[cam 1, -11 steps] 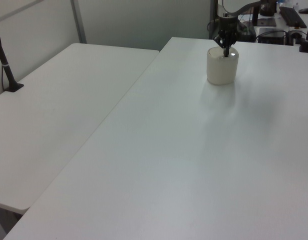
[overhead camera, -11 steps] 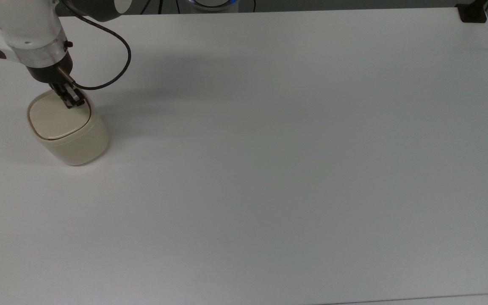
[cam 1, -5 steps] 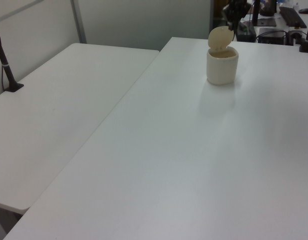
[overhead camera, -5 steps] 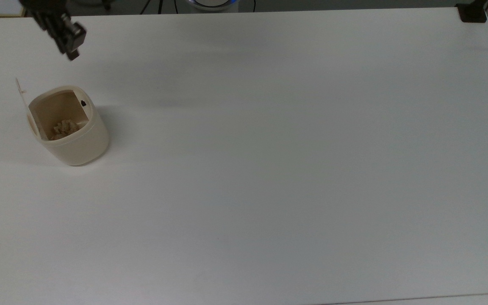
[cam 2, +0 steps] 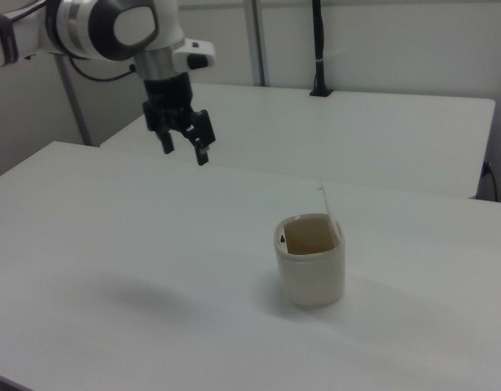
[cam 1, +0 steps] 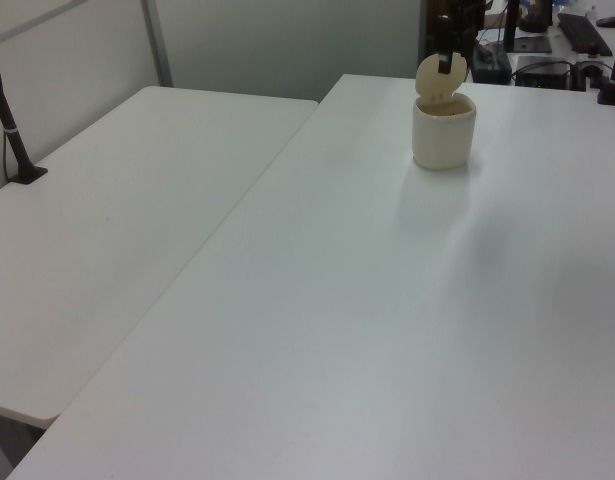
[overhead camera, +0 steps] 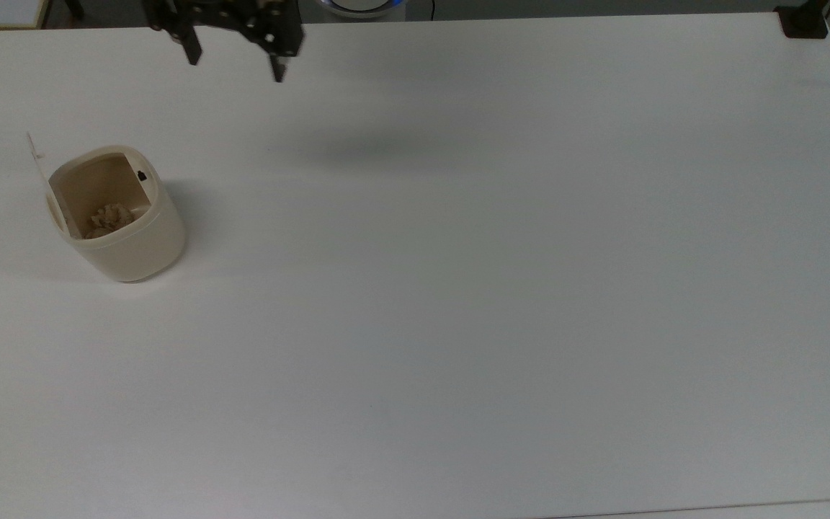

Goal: Open the trash bin

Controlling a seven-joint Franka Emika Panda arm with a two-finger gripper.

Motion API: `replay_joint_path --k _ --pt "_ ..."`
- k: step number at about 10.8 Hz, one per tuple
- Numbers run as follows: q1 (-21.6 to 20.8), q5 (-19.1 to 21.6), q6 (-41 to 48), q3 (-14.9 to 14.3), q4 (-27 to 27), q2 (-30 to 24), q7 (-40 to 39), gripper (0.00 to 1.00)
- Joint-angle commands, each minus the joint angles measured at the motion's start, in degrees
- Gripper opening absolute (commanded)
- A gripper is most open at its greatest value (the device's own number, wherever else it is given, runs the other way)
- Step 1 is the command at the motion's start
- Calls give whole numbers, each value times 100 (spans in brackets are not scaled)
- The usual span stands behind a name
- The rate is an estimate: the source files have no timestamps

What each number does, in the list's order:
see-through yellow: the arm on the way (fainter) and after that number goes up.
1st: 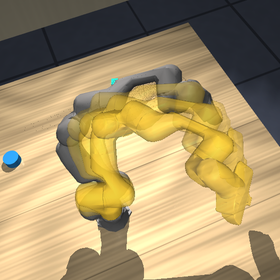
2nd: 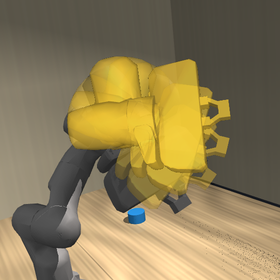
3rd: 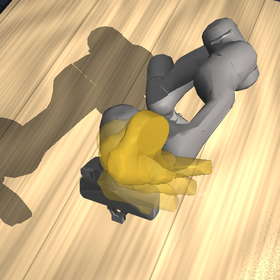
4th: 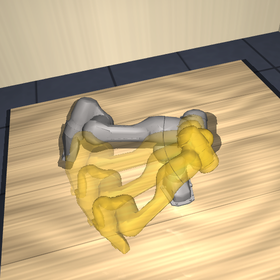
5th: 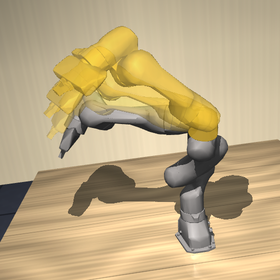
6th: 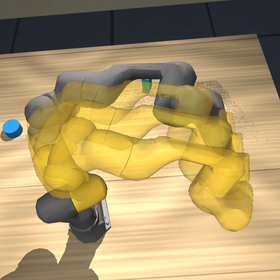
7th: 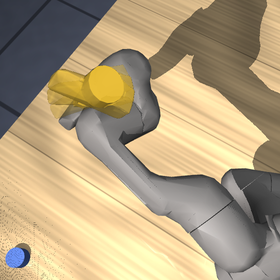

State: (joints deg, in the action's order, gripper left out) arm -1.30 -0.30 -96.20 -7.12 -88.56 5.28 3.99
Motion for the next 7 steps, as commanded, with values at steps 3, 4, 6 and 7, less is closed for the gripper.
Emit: replay_joint_path --k 3,4,6,7 --pt "-28 100 102 299 -205 -238 -381 100" --pt "7 100 241 273 -153 -247 -355 100" --pt "7 109 234 247 -144 -247 -355 100" --pt "16 109 234 247 -144 -247 -363 100"
